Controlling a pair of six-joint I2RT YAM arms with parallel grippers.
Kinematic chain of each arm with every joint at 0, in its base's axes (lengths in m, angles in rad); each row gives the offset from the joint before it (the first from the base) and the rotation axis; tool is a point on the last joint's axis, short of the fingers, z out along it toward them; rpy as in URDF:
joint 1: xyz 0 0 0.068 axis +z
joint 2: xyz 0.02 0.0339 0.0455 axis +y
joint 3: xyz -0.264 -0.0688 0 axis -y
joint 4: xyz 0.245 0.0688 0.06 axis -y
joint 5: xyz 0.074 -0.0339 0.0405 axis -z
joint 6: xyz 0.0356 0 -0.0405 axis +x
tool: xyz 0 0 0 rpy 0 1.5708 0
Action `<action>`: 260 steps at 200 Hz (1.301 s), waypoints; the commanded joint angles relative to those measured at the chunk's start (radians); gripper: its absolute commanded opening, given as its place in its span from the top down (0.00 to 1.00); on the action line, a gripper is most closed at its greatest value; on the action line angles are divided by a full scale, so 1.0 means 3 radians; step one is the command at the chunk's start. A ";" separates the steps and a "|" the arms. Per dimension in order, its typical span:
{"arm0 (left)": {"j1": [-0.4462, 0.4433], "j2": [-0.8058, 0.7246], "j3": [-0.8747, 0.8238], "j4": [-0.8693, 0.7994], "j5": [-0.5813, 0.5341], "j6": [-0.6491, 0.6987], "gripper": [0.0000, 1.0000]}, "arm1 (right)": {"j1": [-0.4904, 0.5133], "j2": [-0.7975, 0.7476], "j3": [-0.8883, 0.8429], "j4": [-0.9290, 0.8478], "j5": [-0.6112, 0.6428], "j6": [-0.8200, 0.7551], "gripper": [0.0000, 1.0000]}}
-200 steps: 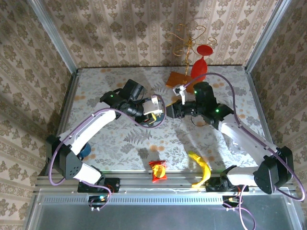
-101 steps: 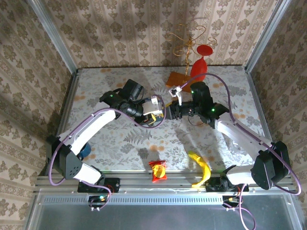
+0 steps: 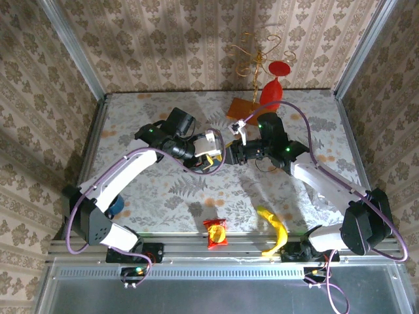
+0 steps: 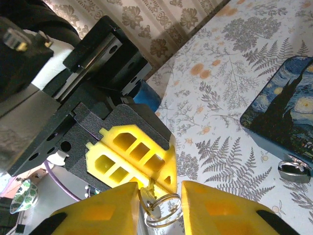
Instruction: Unlock a padlock with a key
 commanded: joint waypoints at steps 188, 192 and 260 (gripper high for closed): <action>0.0388 -0.1163 -0.1170 0.2322 -0.0169 -0.2079 0.05 | -0.0039 -0.0453 -0.0861 0.1542 0.0833 0.1171 1.00; 0.0400 -0.1181 -0.1228 0.2427 -0.0178 -0.2226 0.01 | -0.0039 -0.0468 -0.0890 0.1605 0.0845 0.1227 1.00; 0.0576 -0.1030 -0.1835 0.3932 0.0454 -0.4097 0.02 | -0.0039 -0.0654 -0.0993 0.2133 0.0869 0.1750 1.00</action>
